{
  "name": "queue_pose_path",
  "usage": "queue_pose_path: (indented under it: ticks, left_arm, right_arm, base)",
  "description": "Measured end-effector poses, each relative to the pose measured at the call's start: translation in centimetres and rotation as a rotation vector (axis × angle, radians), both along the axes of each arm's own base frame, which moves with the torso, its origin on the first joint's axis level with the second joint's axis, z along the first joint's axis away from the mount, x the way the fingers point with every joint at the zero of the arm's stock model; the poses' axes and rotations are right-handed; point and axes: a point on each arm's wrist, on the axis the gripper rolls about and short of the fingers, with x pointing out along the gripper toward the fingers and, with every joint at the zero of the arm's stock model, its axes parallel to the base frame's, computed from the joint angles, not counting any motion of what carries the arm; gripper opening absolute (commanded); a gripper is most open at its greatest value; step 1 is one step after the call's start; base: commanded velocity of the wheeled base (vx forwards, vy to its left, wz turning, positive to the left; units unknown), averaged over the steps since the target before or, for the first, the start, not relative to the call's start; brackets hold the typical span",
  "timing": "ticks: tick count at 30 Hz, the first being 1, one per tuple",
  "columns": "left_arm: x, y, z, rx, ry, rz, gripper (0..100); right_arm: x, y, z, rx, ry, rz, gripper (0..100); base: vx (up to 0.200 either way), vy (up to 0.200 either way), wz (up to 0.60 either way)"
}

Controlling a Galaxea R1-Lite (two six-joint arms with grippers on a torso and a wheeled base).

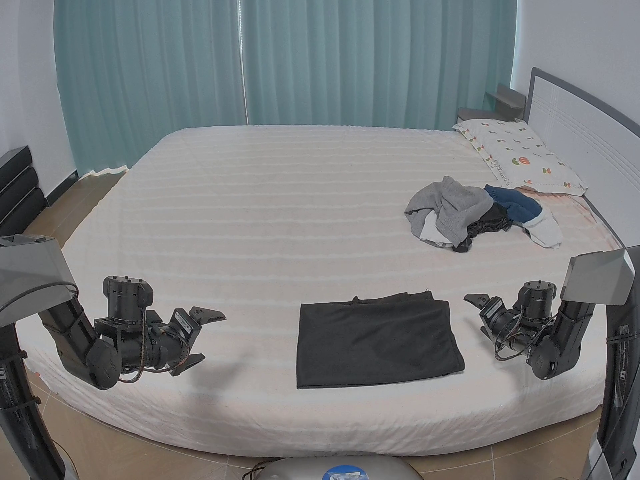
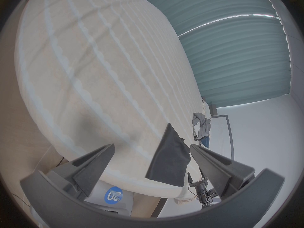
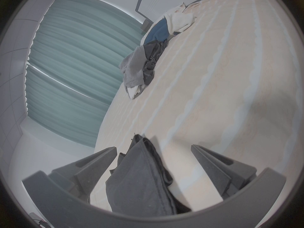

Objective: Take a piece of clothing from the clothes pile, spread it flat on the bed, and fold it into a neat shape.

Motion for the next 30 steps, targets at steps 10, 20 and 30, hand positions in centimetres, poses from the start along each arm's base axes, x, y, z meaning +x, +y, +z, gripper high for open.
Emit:
queue_pose_path:
  ticks: [10, 20, 30]
  left_arm:
    - [0.3, -0.3, -0.2, 0.005, -0.002, -0.005, 100]
    - [1.2, -0.8, -0.3, 0.025, -0.026, -0.027, 100]
    - [2.3, -1.7, -1.8, 0.234, -0.135, -0.218, 100]
  right_arm:
    - [0.0, 0.0, -0.1, -0.007, 0.003, -0.01, 100]
    - [-0.2, 0.0, -0.2, -0.009, 0.002, -0.008, 100]
    - [-0.5, 0.1, -0.3, -0.013, 0.001, -0.004, 100]
  base:
    - [0.0, -0.2, 0.0]
    - [0.0, -0.1, 0.0]
    - [0.0, 0.0, 0.0]
